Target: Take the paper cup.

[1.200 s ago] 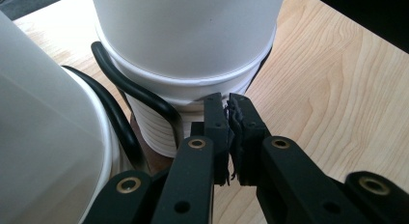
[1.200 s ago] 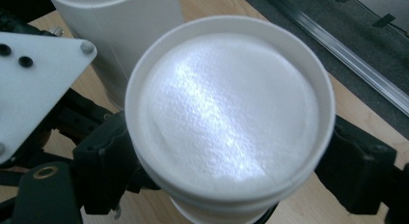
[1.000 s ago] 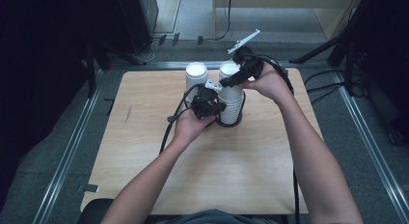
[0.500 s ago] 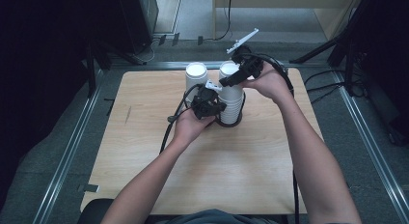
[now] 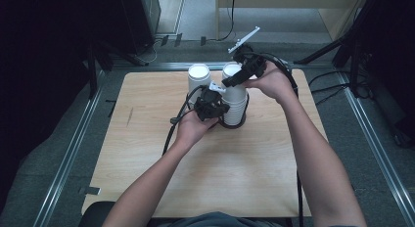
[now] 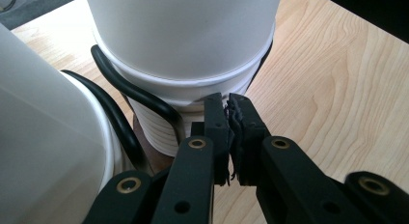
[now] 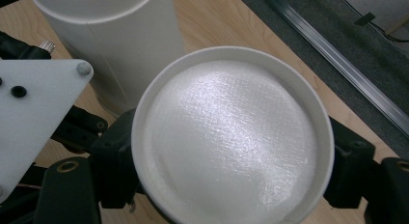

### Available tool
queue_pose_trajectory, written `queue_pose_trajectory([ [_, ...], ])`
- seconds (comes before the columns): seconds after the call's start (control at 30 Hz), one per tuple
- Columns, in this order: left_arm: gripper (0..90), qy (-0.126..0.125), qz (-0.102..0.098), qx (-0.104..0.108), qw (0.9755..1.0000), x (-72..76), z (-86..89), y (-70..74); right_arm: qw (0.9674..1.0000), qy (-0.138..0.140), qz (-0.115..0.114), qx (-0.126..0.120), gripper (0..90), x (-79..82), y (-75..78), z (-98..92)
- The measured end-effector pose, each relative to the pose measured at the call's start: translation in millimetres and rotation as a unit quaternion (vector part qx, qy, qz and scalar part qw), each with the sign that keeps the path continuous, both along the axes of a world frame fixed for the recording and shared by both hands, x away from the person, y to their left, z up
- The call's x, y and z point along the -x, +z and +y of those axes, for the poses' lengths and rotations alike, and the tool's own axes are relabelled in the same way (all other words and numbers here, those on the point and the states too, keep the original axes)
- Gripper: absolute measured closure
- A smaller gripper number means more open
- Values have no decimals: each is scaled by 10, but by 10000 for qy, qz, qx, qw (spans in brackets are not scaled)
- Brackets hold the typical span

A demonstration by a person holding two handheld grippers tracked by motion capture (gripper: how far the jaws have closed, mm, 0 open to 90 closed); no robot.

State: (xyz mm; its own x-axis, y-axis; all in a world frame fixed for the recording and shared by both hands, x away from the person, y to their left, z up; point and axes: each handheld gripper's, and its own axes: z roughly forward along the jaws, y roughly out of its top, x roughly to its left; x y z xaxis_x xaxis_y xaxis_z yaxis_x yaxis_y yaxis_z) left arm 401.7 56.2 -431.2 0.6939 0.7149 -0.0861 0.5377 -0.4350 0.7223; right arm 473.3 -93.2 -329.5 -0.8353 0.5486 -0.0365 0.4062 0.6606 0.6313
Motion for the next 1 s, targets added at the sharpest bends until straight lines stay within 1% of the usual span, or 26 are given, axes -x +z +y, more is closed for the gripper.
queue_pose_trajectory([
  [0.27,865,-14,-8,-27,10000,2,-1,2,10000,-30,-21,59,241,6,29,18],
  [0.63,861,-8,-24,-38,10000,4,-6,1,9999,-54,21,160,246,0,66,37],
  [0.87,854,3,-26,-32,10000,-1,-2,0,9998,-78,9,179,252,3,99,37],
  [0.9,849,9,-25,-23,10000,-2,-2,0,9999,-83,-39,117,258,4,121,30],
  [0.97,849,19,-24,-24,10000,-3,-3,0,9998,-127,-111,-121,258,17,214,0],
  [1.0,845,25,-24,-11,10000,-2,-7,-1,9997,-142,-98,-164,258,26,292,-9],
])
